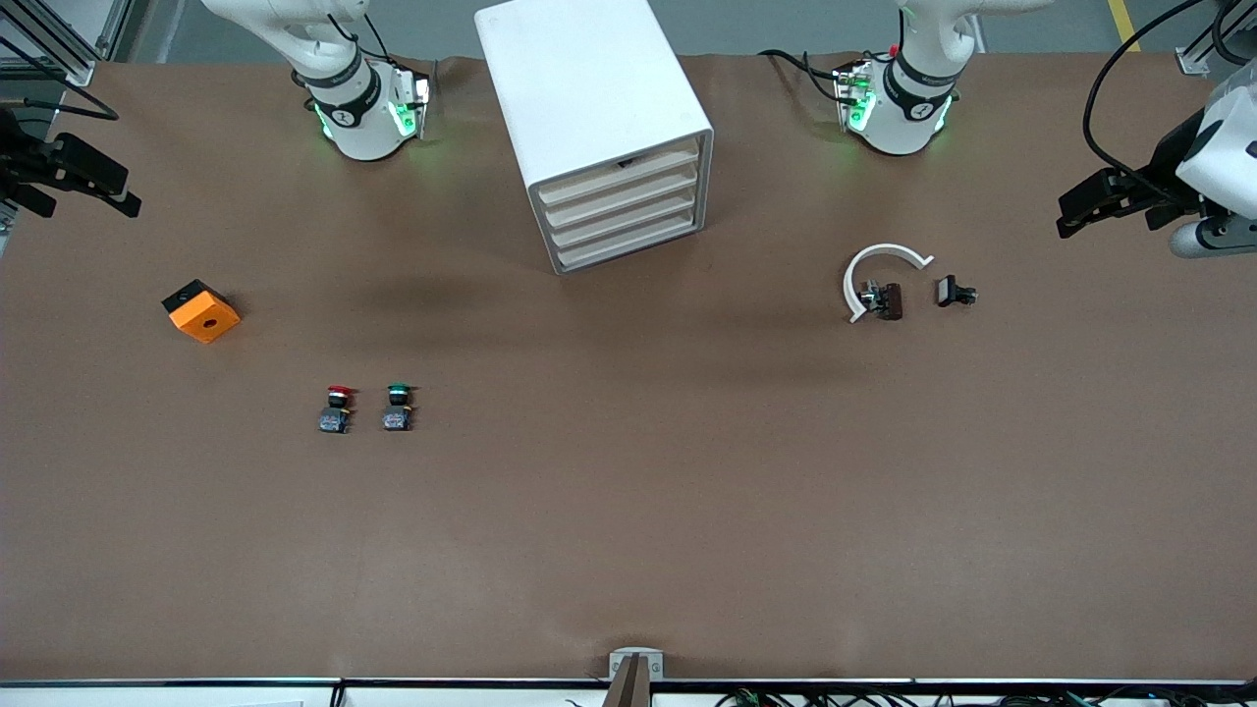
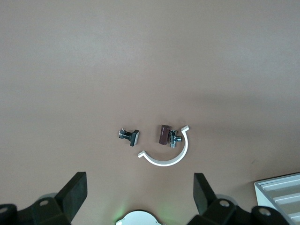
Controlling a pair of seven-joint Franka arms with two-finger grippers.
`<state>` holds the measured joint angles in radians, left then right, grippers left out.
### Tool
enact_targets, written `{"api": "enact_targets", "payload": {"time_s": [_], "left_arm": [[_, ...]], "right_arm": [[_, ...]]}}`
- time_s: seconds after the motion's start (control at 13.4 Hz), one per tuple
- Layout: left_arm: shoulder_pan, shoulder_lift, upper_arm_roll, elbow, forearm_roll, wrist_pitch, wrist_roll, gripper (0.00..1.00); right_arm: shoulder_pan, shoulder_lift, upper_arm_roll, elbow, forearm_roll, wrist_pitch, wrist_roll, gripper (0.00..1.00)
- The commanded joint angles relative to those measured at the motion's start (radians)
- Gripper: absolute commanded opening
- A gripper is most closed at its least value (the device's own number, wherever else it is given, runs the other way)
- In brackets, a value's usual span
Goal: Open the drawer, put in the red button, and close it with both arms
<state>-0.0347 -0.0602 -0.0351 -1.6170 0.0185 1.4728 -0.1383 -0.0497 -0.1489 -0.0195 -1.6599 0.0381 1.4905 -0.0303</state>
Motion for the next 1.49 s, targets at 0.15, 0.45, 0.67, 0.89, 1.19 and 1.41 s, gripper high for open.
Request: {"api": "enact_targets", "payload": {"time_s": [0.15, 0.45, 0.67, 0.89, 1.19, 1.41], "left_arm": [[-0.002, 0.011, -0.006, 0.028, 0.020, -0.025, 0.014, 1.00], [0.012, 0.029, 0.003, 0.048, 0.003, -0.026, 0.019, 1.00], [-0.005, 0.060, -0.003, 0.043, 0.004, -0.028, 0.013, 1.00], [-0.030, 0.111, -0.011, 0.040, 0.001, -0.026, -0.004, 1.00], [-0.088, 0.189, -0.016, 0.042, -0.014, -0.020, -0.105, 1.00], [-0.140, 0.249, -0.016, 0.034, -0.020, -0.019, -0.199, 1.00]], "right_arm": [[-0.002, -0.006, 0.003, 0.006, -0.001, -0.006, 0.004, 1.00], [-0.002, -0.006, 0.003, 0.006, -0.001, -0.004, 0.004, 1.00], [-0.004, -0.006, 0.003, 0.005, -0.001, -0.004, 0.004, 1.00], [-0.004, -0.005, 0.003, 0.005, -0.001, -0.004, 0.004, 1.00], [-0.004, -0.005, 0.003, 0.005, -0.001, -0.004, 0.004, 1.00], [-0.004, -0.005, 0.003, 0.005, -0.001, -0.004, 0.004, 1.00]]}}
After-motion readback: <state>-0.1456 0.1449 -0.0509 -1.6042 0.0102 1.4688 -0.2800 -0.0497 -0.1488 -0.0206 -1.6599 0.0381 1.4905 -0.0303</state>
